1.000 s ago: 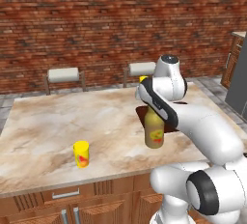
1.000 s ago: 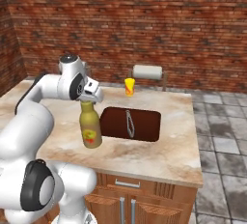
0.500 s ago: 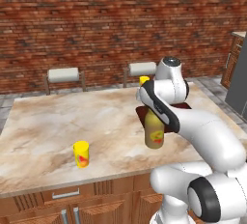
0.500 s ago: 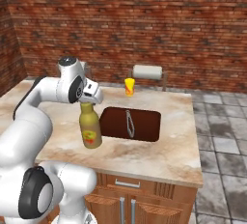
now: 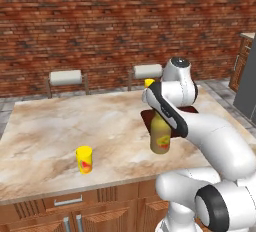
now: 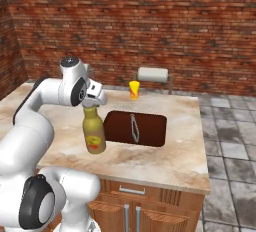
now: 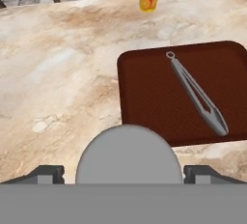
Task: Place the drinks on the dining counter in a tight cluster.
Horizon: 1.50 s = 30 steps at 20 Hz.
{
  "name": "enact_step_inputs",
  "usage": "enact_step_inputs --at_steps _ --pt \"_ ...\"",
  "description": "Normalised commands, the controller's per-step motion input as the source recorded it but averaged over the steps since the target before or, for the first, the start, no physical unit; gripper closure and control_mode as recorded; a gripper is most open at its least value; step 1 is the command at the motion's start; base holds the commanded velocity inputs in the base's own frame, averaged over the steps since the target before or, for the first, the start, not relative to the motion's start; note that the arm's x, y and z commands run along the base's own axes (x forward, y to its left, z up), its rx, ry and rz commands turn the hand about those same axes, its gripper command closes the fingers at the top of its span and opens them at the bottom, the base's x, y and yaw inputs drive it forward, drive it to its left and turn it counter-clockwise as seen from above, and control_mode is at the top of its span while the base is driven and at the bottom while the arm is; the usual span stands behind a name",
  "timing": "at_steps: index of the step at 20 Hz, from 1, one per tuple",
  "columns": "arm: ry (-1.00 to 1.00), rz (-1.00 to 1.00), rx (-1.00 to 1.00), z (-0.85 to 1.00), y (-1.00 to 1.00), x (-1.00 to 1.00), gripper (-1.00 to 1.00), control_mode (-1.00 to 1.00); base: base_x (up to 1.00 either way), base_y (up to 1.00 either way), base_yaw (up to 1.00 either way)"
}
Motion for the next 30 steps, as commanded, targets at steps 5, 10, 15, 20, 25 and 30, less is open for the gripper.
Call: enact_step_inputs --at_steps 5,10,15,20,25,30 --pt "0.0 0.0 0.0 0.08 -0.23 -0.12 -1.0 -1.0 0.0 0.0 0.0" --pt "-0.01 0.0 -0.01 0.1 -0.21 -0.14 -1.0 -1.0 0.0 0.0 0.0" --pt "-0.03 -0.03 -0.09 0.02 -0.07 -0.32 -1.0 -1.0 0.0 0.0 0.0" --pt "-0.02 0.0 -0.01 0.0 0.03 -0.44 -1.0 -1.0 0.0 0.0 0.0" --pt "-0.02 0.0 0.0 0.0 0.01 -0.45 -1.0 -1.0 0.0 0.0 0.0" --pt "0.0 0.0 0.0 0.0 0.0 -0.44 -1.0 -1.0 0.0 0.0 0.0"
